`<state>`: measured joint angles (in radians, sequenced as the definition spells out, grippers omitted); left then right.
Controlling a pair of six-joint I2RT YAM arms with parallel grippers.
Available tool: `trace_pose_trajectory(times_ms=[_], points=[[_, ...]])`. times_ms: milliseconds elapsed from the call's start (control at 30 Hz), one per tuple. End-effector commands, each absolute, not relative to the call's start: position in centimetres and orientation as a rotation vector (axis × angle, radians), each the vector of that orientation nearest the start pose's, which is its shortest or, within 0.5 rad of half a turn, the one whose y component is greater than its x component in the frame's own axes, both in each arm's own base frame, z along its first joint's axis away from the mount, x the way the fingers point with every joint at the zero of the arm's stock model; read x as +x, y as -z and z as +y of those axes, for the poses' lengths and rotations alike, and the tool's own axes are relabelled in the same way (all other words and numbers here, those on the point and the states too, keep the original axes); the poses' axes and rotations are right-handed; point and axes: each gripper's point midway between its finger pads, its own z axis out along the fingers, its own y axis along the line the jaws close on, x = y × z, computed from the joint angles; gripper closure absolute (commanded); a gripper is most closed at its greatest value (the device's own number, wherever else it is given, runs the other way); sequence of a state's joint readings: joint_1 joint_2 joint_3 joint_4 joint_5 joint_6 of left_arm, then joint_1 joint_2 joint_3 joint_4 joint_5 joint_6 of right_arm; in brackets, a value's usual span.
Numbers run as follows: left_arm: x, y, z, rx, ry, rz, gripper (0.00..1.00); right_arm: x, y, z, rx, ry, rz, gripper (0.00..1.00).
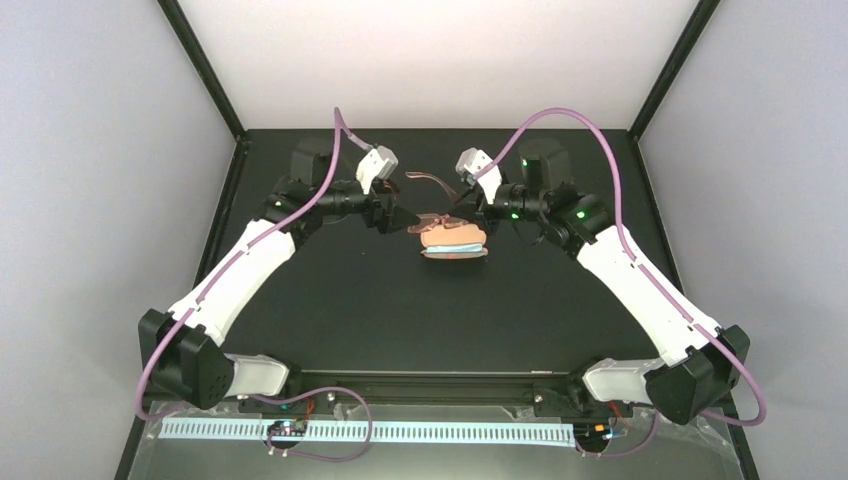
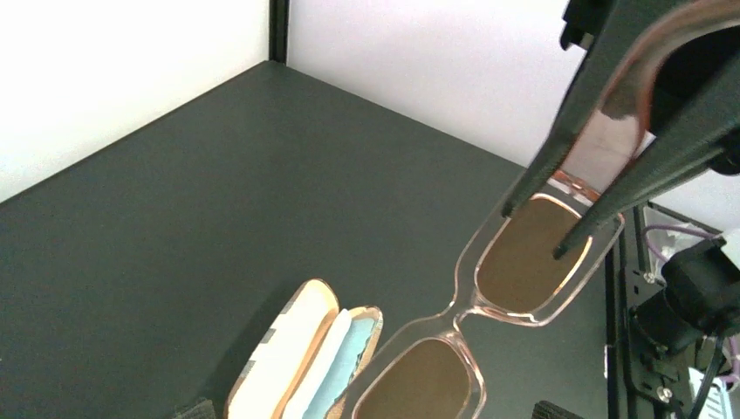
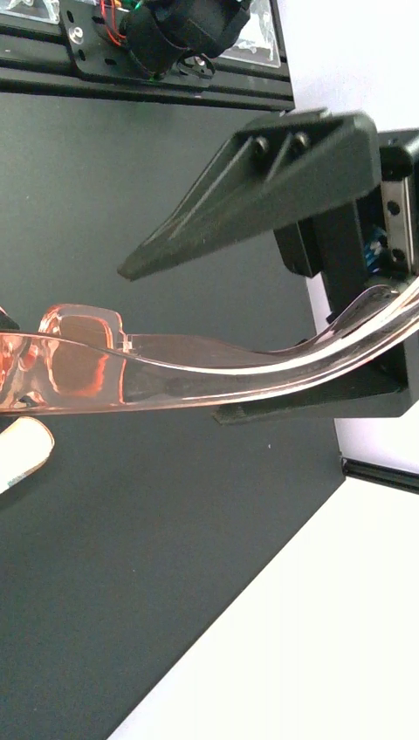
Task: Organize the sunglasses
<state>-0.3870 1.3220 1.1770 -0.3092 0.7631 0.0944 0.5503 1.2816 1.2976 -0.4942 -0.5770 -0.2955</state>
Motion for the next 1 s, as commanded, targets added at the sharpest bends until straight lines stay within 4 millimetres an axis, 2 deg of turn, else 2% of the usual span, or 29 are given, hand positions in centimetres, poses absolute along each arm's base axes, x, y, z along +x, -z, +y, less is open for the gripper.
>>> trace_pose_trajectory(times_ms=[0, 133, 300, 733, 967], points=[[30.0, -31.5, -25.3, 1.026, 0.892, 1.720, 0.02, 28.1, -33.3, 27.7, -1.129, -0.759, 1.673, 0.95], [29.8, -31.7, -24.2, 1.038, 0.780, 1.716, 0.01, 28.2, -33.3, 27.3, -1.112, -0.777, 1.677, 0.95], [29.6, -32.3, -24.1, 1.054, 0.748, 1.665, 0.01, 28.3, -33.3, 27.6, -1.104, -0.820, 1.683, 0.95], [27.0, -31.5, -27.5, 1.227, 0.775, 1.613, 0.01, 28.8, -33.3, 27.4, -1.067, -0.835, 1.702, 0.95], [25.9, -30.6, -29.6, 1.319, 0.713, 1.582, 0.01, 29.0, -33.3, 27.3, -1.056, -0.844, 1.708, 0.95]])
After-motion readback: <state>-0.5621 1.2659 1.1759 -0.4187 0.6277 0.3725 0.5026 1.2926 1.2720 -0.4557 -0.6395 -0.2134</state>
